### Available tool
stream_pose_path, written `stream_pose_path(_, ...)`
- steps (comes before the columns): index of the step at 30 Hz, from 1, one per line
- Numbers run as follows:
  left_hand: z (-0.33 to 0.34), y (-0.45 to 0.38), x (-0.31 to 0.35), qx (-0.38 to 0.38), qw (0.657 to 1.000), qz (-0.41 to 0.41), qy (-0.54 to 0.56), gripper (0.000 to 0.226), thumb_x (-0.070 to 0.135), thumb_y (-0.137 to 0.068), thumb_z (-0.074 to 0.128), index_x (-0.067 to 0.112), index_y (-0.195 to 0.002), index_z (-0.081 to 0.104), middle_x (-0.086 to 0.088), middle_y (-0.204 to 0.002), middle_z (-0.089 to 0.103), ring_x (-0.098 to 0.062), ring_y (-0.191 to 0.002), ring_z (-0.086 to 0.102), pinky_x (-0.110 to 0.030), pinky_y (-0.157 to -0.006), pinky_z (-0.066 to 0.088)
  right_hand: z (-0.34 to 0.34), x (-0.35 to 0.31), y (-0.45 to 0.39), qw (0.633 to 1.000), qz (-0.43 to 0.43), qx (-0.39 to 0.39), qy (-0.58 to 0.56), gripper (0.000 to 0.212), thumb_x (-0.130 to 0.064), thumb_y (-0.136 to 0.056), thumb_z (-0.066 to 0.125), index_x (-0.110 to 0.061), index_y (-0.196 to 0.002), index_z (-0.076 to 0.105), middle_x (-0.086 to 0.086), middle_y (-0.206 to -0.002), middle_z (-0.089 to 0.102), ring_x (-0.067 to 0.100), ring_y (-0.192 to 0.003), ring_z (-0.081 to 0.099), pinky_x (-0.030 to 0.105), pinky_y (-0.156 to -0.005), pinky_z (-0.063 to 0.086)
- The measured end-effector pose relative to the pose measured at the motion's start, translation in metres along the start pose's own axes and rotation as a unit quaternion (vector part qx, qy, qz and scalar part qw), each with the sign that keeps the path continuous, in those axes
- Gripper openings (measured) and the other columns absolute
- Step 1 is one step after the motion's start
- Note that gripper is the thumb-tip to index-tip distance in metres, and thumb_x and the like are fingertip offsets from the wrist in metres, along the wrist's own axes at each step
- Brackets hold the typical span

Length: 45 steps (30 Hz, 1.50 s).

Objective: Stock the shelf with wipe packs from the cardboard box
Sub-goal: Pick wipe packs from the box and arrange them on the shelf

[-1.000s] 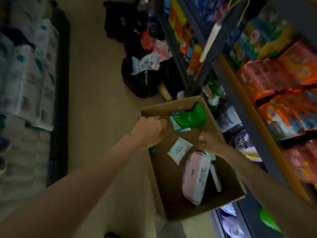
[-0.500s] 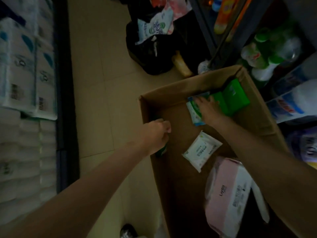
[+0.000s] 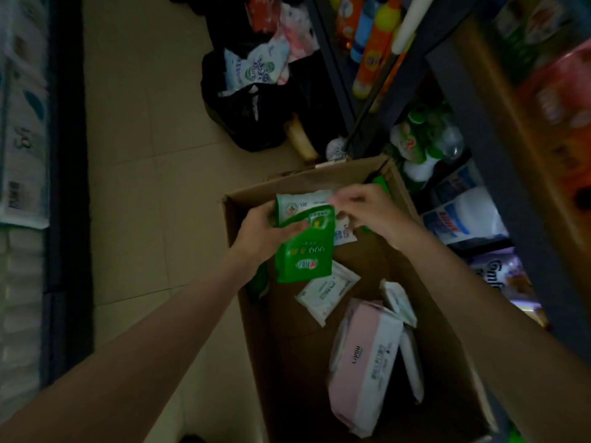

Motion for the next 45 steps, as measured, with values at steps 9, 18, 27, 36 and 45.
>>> stream_pose_path(9,-0.017,0.011,-0.025,0.019,0.994,-0.047,0.099,0.014,0.012,-0.083,0.066,0.016,-0.095,0.060,0.003,-0.087,0.065,0.004,-0.059,0.063,-0.006,-0.048,0.049,-0.012,0.067,-0.024,0.804,0.069,0.080,0.585,0.036,-0.012,-0.098,0.036,-0.013,-0.134,0.039,0.020,-0.121,0.051,0.035,-0.107,0.056,0.039,-0.082,0.046)
stream_pose_path(18,-0.024,0.038,-0.055,0.001,0.954,-0.222,0.201,0.019,0.021,-0.095,0.048,0.009,-0.109,0.053,-0.007,-0.093,0.064,-0.020,-0.078,0.062,-0.032,-0.073,0.050,0.014,-0.080,0.047,0.802,-0.393,0.252,0.374,0.007,-0.008,-0.077,0.066,-0.002,-0.076,0.062,0.015,-0.075,0.062,0.027,-0.088,0.046,0.035,-0.071,0.041)
stream_pose_path(27,-0.045,0.056,-0.005,-0.128,0.903,-0.109,0.395,0.051,0.057,-0.066,0.067,0.009,-0.083,0.077,-0.010,-0.086,0.074,-0.020,-0.073,0.072,-0.035,-0.065,0.060,0.117,-0.150,0.137,0.709,-0.616,0.014,0.342,0.019,0.005,-0.080,0.058,0.000,-0.098,0.063,0.017,-0.097,0.067,0.030,-0.095,0.063,0.038,-0.082,0.054)
stream_pose_path(36,-0.141,0.045,-0.026,0.030,0.967,-0.063,0.244,0.068,0.024,-0.063,0.073,0.010,-0.126,0.052,-0.008,-0.104,0.071,-0.017,-0.080,0.073,-0.030,-0.061,0.059,0.099,-0.024,0.018,0.937,-0.144,0.006,0.319,0.034,-0.036,-0.093,0.049,-0.007,-0.109,0.055,0.012,-0.117,0.046,0.026,-0.116,0.042,0.027,-0.089,0.030)
stream_pose_path(45,-0.153,0.058,-0.099,0.043,0.950,-0.139,0.278,0.074,0.019,-0.065,0.077,0.013,-0.132,0.046,-0.009,-0.114,0.068,-0.023,-0.097,0.069,-0.037,-0.076,0.059,0.195,0.088,-0.038,0.957,0.095,-0.017,0.275,0.049,-0.034,-0.092,0.053,0.002,-0.125,0.045,0.022,-0.128,0.051,0.035,-0.120,0.047,0.039,-0.096,0.039)
Point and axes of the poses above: each hand's wrist, its own y-axis away from the middle knuckle, its own z-axis out of the palm, x = y × z, the point moved 10 cm from there along -y, towards the middle knuckle
